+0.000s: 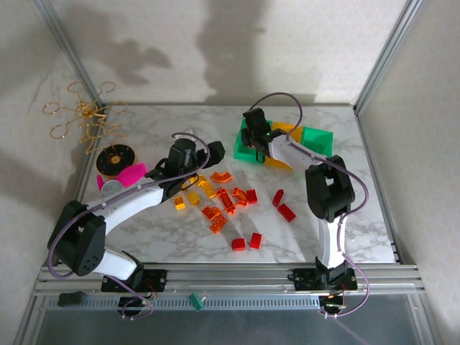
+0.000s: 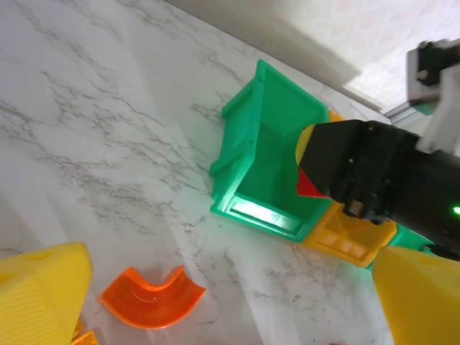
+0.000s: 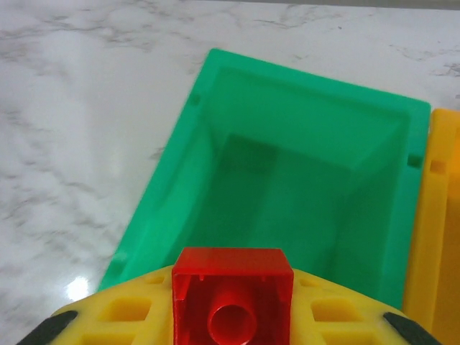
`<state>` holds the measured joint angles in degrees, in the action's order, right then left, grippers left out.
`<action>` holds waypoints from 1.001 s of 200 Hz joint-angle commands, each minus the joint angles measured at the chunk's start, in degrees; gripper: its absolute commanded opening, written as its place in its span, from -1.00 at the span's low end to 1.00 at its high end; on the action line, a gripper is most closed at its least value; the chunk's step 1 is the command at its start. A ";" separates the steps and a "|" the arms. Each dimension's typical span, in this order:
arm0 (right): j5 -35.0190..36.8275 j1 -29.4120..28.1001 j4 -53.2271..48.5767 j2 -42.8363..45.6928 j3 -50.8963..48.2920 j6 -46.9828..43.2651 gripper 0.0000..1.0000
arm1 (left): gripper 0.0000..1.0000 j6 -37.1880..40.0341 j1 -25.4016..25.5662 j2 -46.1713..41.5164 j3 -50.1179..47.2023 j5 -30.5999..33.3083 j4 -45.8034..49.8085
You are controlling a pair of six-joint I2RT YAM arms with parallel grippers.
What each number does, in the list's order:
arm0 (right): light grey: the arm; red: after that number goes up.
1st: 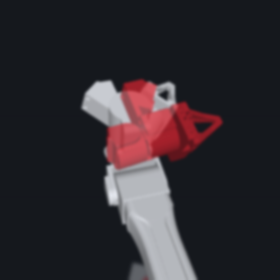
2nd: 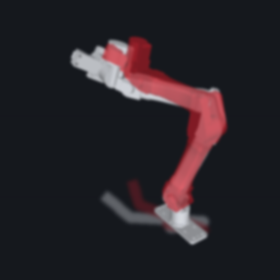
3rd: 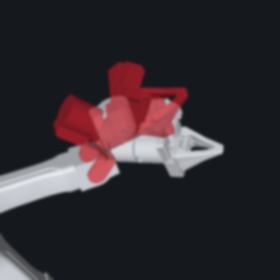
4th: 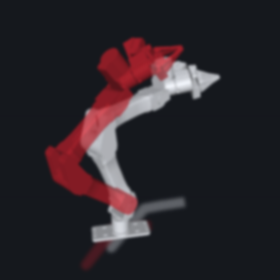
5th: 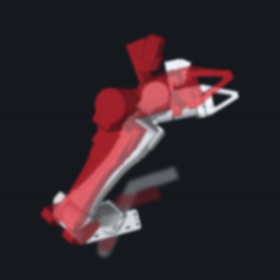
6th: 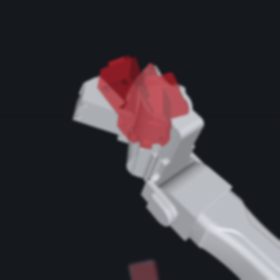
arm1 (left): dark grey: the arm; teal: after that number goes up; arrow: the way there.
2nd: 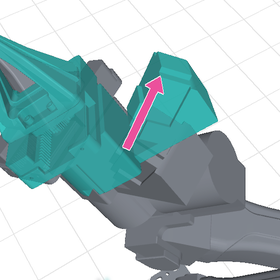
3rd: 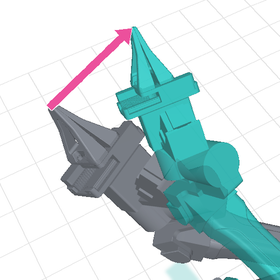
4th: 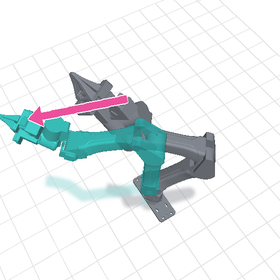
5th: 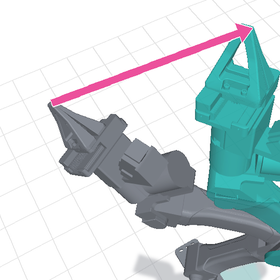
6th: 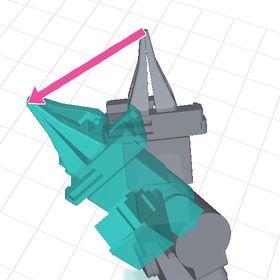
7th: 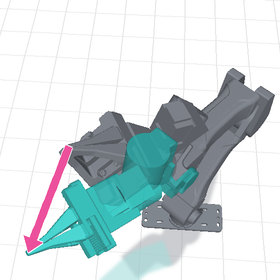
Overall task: Sort the legos into containers by color
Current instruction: Place the lego in the container, then pick up the lego from the center of the table.
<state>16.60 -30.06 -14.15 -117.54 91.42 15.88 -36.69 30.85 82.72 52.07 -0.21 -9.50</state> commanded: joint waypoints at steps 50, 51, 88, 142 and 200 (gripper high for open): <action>2.78 -0.47 -3.33 1.80 3.87 -2.30 0.04 | 0.99 0.39 -0.97 0.32 0.85 -2.22 -1.65; 2.80 -0.59 -3.33 2.01 3.69 -2.32 0.04 | 0.99 0.39 -0.97 0.29 0.85 -2.28 -1.66; -1.31 -3.16 -2.98 11.66 -8.35 -1.20 0.14 | 0.99 0.40 -0.49 -2.64 -1.36 -4.30 -0.36; -5.56 -5.98 -4.56 23.30 -26.81 6.39 0.36 | 0.99 -1.44 1.29 -7.80 -7.54 -6.69 3.50; -9.61 -9.42 -1.39 24.91 -37.77 16.15 0.50 | 0.99 -3.11 4.35 -10.89 -12.31 -5.59 5.02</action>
<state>9.41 -38.81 -17.41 -93.69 56.12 25.67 -38.30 34.26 73.63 41.43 -5.63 -5.91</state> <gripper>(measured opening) 0.746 0.996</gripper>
